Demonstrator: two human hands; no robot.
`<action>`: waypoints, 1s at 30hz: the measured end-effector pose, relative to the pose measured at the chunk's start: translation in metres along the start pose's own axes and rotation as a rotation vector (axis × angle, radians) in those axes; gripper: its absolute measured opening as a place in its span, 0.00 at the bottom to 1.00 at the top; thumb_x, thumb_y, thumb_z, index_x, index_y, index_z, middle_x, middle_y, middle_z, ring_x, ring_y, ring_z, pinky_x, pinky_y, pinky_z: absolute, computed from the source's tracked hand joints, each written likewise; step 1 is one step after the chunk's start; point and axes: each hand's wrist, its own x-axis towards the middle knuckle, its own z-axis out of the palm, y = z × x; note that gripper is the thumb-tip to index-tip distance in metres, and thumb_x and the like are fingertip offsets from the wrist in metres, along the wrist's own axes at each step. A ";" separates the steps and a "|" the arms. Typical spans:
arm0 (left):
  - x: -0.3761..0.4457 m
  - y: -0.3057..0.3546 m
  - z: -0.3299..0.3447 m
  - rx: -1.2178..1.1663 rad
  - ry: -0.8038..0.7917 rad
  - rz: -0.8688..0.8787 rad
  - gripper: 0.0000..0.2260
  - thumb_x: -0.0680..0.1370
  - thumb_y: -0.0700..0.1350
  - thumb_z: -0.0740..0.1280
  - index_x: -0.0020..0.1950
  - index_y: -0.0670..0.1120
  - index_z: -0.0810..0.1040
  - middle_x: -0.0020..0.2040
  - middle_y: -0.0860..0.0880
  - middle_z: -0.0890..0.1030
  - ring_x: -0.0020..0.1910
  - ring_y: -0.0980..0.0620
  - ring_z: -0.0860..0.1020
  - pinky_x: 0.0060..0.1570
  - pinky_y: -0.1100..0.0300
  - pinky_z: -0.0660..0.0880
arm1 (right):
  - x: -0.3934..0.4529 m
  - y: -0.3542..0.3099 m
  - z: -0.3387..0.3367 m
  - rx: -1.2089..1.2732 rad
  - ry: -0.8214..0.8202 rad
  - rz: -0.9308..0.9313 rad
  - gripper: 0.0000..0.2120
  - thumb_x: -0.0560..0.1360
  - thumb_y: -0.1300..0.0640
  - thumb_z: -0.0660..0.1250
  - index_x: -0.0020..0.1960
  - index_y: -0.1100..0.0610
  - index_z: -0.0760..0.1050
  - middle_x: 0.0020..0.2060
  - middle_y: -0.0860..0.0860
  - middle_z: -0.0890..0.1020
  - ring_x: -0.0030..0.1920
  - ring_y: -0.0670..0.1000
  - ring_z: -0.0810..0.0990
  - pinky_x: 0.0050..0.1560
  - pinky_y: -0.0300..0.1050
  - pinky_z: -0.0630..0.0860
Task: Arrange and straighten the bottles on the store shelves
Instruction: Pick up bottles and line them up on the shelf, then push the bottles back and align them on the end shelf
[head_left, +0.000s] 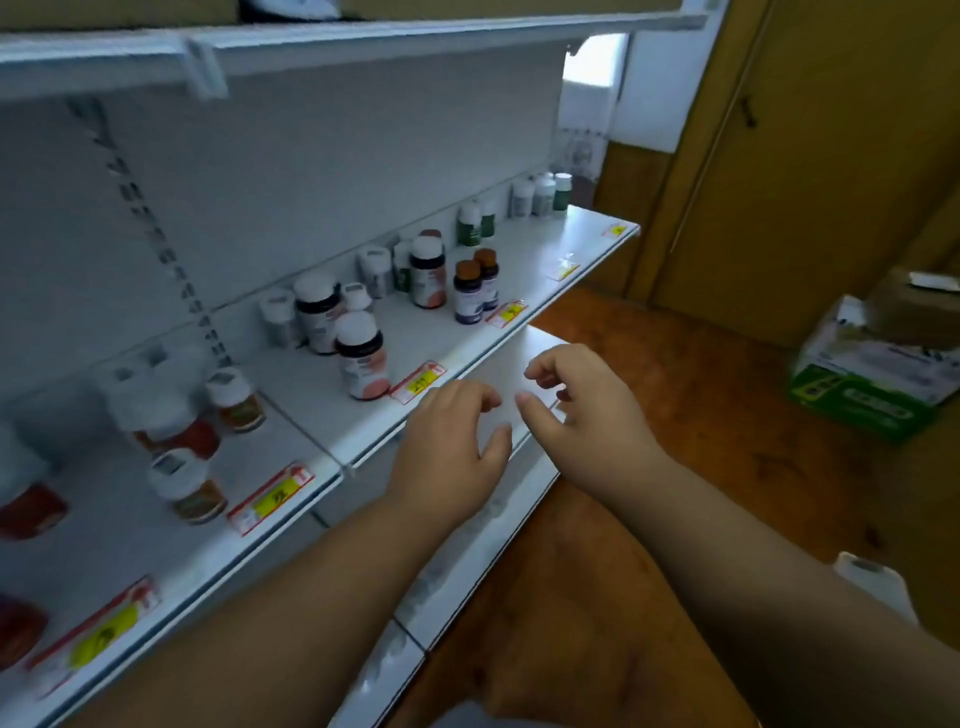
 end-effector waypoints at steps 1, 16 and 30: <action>0.021 0.004 0.013 -0.014 -0.017 0.017 0.10 0.74 0.50 0.67 0.53 0.49 0.75 0.49 0.53 0.76 0.50 0.51 0.74 0.50 0.55 0.73 | 0.011 0.015 -0.008 -0.024 0.018 0.026 0.07 0.74 0.53 0.68 0.50 0.47 0.72 0.48 0.44 0.75 0.50 0.45 0.75 0.49 0.43 0.75; 0.269 0.044 0.208 -0.018 -0.047 0.010 0.09 0.76 0.50 0.67 0.55 0.51 0.75 0.50 0.54 0.77 0.51 0.52 0.73 0.49 0.56 0.72 | 0.209 0.261 -0.088 -0.023 0.041 0.123 0.07 0.76 0.51 0.66 0.53 0.48 0.72 0.48 0.42 0.74 0.48 0.41 0.74 0.42 0.36 0.74; 0.454 -0.010 0.274 0.086 0.022 -0.363 0.12 0.77 0.51 0.67 0.60 0.52 0.74 0.56 0.54 0.76 0.54 0.55 0.73 0.51 0.62 0.70 | 0.437 0.383 -0.043 0.110 -0.192 0.009 0.10 0.76 0.49 0.67 0.56 0.46 0.71 0.53 0.41 0.74 0.52 0.42 0.76 0.51 0.39 0.77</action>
